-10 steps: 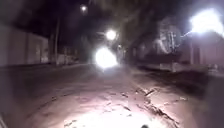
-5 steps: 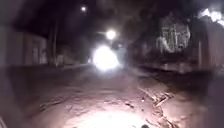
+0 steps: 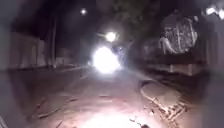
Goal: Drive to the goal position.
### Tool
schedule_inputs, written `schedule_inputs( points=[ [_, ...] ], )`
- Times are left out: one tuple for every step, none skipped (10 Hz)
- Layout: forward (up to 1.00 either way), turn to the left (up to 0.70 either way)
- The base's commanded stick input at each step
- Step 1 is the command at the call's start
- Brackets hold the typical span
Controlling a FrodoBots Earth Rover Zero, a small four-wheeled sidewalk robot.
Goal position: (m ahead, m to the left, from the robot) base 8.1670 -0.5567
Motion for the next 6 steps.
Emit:
schedule_inputs(
  points=[
    [0.7, 0.0],
    [0.7, 0.0],
    [0.7, 0.0],
    [0.7, 0.0],
    [0.7, 0.0],
    [0.7, 0.0]
  ],
)
